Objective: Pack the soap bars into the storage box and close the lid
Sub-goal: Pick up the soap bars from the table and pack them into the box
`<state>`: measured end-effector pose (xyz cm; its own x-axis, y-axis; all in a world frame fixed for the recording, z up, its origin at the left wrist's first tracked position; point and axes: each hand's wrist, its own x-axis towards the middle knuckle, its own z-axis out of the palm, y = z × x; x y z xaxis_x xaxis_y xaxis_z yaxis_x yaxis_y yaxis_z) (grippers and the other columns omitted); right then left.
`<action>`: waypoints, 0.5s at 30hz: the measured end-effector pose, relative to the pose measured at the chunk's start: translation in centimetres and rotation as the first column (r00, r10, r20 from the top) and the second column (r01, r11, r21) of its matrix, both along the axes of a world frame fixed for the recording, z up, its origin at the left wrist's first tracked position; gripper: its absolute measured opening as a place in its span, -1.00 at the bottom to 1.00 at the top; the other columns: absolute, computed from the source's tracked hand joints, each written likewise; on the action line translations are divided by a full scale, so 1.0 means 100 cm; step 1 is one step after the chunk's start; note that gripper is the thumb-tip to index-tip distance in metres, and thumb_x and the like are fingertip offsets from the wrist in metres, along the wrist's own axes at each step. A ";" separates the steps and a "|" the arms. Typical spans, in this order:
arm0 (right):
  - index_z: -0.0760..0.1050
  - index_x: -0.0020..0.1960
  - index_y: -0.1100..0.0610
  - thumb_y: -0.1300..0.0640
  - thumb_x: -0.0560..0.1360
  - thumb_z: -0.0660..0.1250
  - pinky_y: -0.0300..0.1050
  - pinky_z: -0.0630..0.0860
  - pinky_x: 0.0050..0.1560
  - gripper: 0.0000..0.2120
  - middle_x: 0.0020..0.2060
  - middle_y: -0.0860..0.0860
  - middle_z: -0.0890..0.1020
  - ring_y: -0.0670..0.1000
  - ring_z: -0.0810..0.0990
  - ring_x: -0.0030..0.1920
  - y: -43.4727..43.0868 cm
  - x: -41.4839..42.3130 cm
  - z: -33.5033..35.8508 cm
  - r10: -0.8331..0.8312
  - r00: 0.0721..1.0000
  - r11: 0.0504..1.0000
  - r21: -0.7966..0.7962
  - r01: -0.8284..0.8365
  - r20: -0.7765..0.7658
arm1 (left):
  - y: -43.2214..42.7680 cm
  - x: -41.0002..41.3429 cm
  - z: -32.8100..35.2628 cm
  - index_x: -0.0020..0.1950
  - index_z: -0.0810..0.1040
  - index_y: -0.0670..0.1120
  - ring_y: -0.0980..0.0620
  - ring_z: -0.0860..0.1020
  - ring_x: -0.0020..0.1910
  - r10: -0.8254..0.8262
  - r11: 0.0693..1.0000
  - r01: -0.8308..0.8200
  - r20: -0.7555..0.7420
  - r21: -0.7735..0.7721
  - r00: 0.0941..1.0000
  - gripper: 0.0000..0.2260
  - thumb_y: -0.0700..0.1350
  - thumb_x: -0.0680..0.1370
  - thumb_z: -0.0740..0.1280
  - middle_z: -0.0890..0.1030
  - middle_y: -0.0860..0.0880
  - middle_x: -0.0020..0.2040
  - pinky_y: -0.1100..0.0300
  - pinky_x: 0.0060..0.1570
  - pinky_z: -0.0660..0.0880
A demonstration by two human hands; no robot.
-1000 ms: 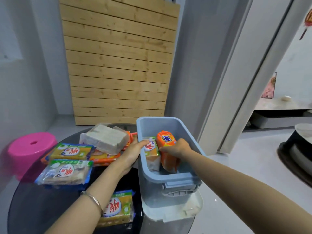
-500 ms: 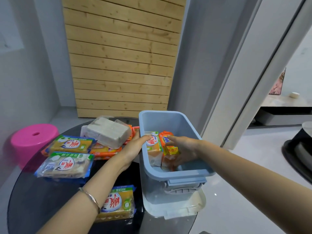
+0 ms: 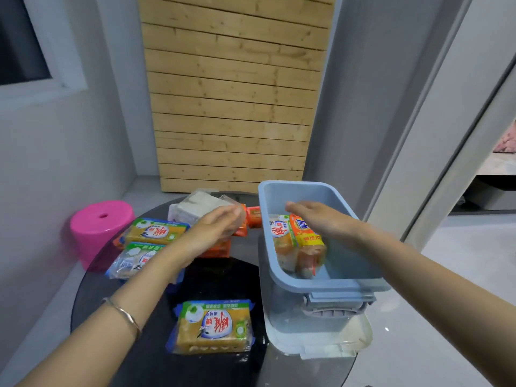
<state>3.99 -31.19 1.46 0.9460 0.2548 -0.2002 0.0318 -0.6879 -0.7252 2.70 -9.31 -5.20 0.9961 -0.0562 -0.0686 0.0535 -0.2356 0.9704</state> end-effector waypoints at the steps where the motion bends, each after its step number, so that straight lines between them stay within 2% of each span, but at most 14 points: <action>1: 0.45 0.28 0.00 -0.13 0.59 0.10 -0.31 0.31 0.09 -0.64 0.20 -0.14 0.52 -0.13 0.43 0.13 0.008 -0.003 0.004 0.043 0.999 0.997 0.065 -0.044 0.026 | 0.016 -0.002 0.001 0.33 0.44 0.04 0.08 0.50 0.23 0.030 0.999 -0.030 0.023 0.020 0.999 -0.62 0.13 0.55 0.19 0.50 0.01 0.31 0.10 0.29 0.41; 3: 0.47 0.15 -0.11 -0.14 0.56 0.19 -0.44 0.33 -0.05 -0.78 0.05 -0.27 0.52 -0.23 0.47 0.08 0.030 -0.009 0.009 0.120 0.992 0.977 0.172 -0.126 0.048 | 0.047 -0.005 0.000 0.26 0.48 0.05 0.10 0.51 0.17 0.095 0.994 -0.099 0.073 0.054 0.993 -0.68 0.11 0.55 0.20 0.52 0.01 0.28 0.15 0.17 0.47; 4: 0.47 0.15 -0.10 -0.12 0.54 0.23 -0.48 0.36 -0.04 -0.78 0.05 -0.27 0.54 -0.26 0.49 0.09 0.041 -0.009 0.009 0.160 0.986 0.966 0.195 -0.168 0.057 | 0.060 -0.007 -0.001 0.24 0.49 0.06 0.10 0.51 0.16 0.125 0.987 -0.134 0.099 0.091 0.987 -0.69 0.12 0.55 0.19 0.54 0.03 0.25 0.16 0.16 0.46; 5: 0.48 0.21 -0.04 -0.09 0.53 0.27 -0.44 0.42 0.05 -0.71 0.12 -0.22 0.56 -0.24 0.50 0.15 0.054 -0.007 0.007 0.196 0.978 0.956 0.209 -0.206 0.068 | 0.073 -0.008 -0.003 0.23 0.50 0.08 0.10 0.50 0.17 0.158 0.976 -0.174 0.122 0.133 0.980 -0.70 0.13 0.55 0.19 0.55 0.06 0.22 0.17 0.15 0.44; 7: 0.39 0.38 0.07 -0.04 0.50 0.34 -0.20 0.40 0.32 -0.52 0.32 -0.06 0.50 -0.09 0.45 0.33 0.078 0.000 0.001 0.233 0.969 0.949 0.200 -0.245 0.082 | 0.094 -0.010 -0.009 0.17 0.51 0.07 0.10 0.49 0.15 0.225 0.949 -0.256 0.173 0.185 0.959 -0.76 0.08 0.56 0.21 0.56 0.08 0.13 0.26 0.04 0.40; 8: 0.33 0.43 0.09 -0.05 0.48 0.37 -0.14 0.35 0.39 -0.43 0.38 -0.02 0.44 -0.05 0.40 0.38 0.089 0.006 -0.003 0.251 0.965 0.950 0.169 -0.261 0.079 | 0.103 -0.010 -0.014 0.17 0.51 0.04 0.08 0.50 0.13 0.260 0.933 -0.298 0.196 0.200 0.946 -0.78 0.04 0.57 0.21 0.55 0.07 0.10 0.28 -0.01 0.38; 10: 0.21 0.49 0.10 -0.08 0.44 0.40 -0.15 0.28 0.41 -0.28 0.45 0.01 0.34 -0.01 0.33 0.43 0.111 0.022 -0.012 0.273 0.961 0.959 0.067 -0.276 0.053 | 0.118 -0.008 -0.022 0.19 0.51 -0.02 0.08 0.50 0.07 0.307 0.909 -0.352 0.213 0.222 0.928 -0.77 0.00 0.58 0.21 0.54 0.03 0.10 0.26 -0.01 0.36; 12: 0.09 0.53 0.13 -0.11 0.40 0.43 -0.17 0.23 0.39 -0.14 0.51 0.03 0.23 0.03 0.25 0.48 0.127 0.042 -0.023 0.269 0.962 0.963 -0.048 -0.266 0.050 | 0.125 -0.004 -0.029 0.15 0.48 0.05 0.19 0.51 -0.08 0.330 0.901 -0.370 0.196 0.227 0.923 -0.80 0.04 0.58 0.19 0.53 0.06 0.08 0.31 -0.15 0.37; 15: 0.00 0.54 0.15 -0.16 0.33 0.48 0.02 0.19 0.47 0.00 0.52 0.11 0.14 0.14 0.16 0.51 0.148 0.075 -0.038 0.282 0.947 0.921 -0.318 -0.223 0.151 | 0.129 0.009 -0.035 0.08 0.43 0.13 0.39 0.44 -0.23 0.377 0.892 -0.408 0.178 0.195 0.909 -0.87 0.10 0.57 0.18 0.52 0.19 -0.06 0.39 -0.31 0.31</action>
